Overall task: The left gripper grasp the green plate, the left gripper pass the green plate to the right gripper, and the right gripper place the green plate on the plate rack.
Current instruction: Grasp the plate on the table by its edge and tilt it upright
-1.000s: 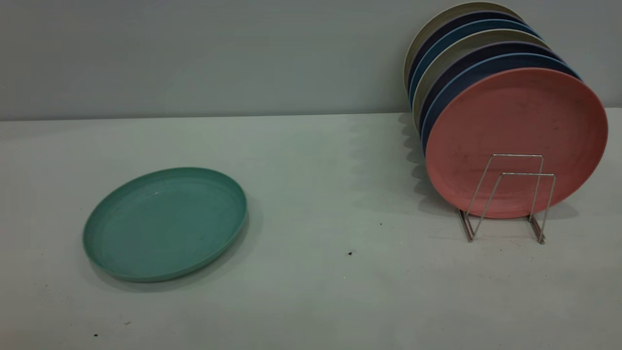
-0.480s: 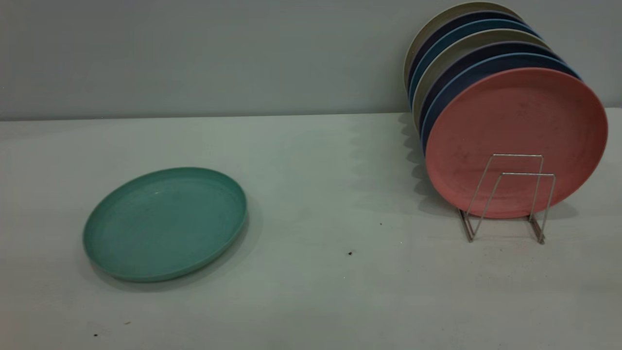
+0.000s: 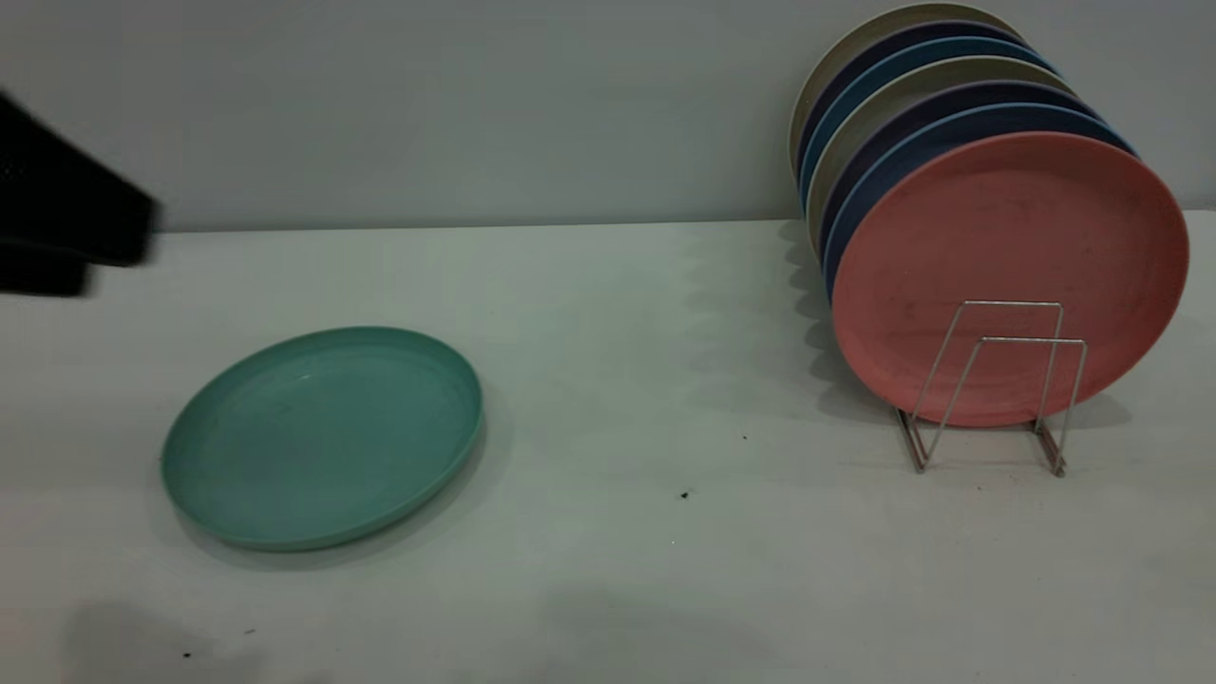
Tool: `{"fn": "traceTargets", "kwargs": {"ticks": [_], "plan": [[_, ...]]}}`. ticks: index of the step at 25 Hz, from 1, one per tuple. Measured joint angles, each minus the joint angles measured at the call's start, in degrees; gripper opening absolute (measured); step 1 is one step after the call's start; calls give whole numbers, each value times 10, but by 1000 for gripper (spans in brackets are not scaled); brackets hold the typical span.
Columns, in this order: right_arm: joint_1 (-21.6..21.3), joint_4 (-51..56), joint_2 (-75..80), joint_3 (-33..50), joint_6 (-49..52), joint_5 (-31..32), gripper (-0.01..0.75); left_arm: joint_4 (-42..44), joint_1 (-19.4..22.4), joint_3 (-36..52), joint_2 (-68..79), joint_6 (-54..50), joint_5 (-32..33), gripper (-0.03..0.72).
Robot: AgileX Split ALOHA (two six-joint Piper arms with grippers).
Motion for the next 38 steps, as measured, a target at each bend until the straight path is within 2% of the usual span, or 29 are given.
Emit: {"fn": "traceTargets", "kwargs": {"ticks": [3, 5, 13, 17, 19, 28, 32, 35, 38], "plan": [[0, 18, 52, 0, -28, -23, 386, -64, 4, -12, 96, 72, -3, 455], [0, 30, 79, 0, -47, -38, 386, -78, 26, -32, 163, 89, 2, 454], [0, 49, 144, 0, -88, -61, 386, -86, 194, -135, 362, 97, 51, 454], [0, 49, 150, 0, -89, -69, 386, -87, 257, -157, 433, 97, 51, 454], [0, 49, 150, 0, -89, -75, 386, -89, 270, -163, 463, 101, 50, 454], [0, 50, 150, 0, -94, -98, 386, -178, 270, -175, 582, 172, 38, 452], [0, 51, 150, 0, -95, -105, 386, -219, 256, -195, 621, 192, 40, 434], [0, 52, 150, 0, -95, -111, 386, -228, 231, -215, 643, 196, 40, 399], [0, 52, 150, 0, -95, -113, 386, -231, 205, -235, 652, 196, 38, 327]]}}
